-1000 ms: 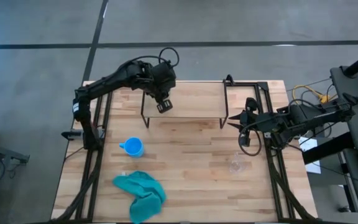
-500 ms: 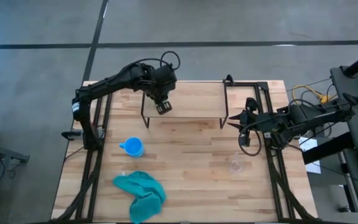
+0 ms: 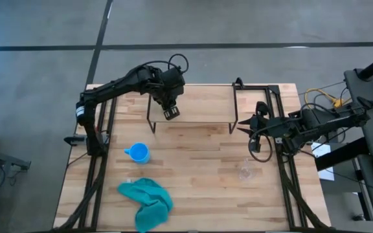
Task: Stack small to large cups/mugs on shelf
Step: Put the green cup on the shelf
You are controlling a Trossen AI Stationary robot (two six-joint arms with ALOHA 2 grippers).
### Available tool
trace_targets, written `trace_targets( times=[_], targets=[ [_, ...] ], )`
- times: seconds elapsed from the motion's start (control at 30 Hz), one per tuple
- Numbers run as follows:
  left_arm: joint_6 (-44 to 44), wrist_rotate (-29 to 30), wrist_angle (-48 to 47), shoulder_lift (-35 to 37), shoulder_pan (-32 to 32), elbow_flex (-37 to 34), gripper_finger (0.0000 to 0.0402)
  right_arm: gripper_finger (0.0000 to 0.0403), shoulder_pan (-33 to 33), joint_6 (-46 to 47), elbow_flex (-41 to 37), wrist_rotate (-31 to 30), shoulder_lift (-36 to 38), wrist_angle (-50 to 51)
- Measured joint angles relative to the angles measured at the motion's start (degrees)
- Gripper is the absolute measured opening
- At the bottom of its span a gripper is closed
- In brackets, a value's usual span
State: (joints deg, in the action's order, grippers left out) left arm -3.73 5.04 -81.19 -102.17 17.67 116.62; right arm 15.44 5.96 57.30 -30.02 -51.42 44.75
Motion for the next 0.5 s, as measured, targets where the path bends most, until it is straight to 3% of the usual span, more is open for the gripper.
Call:
trace_targets(
  times=[0.5],
  targets=[
    [3.1,2.68,-0.42,1.38,0.37,0.02,0.0061,0.0089,0.01,0.0,0.02,0.0,0.0,-0.02]
  ],
)
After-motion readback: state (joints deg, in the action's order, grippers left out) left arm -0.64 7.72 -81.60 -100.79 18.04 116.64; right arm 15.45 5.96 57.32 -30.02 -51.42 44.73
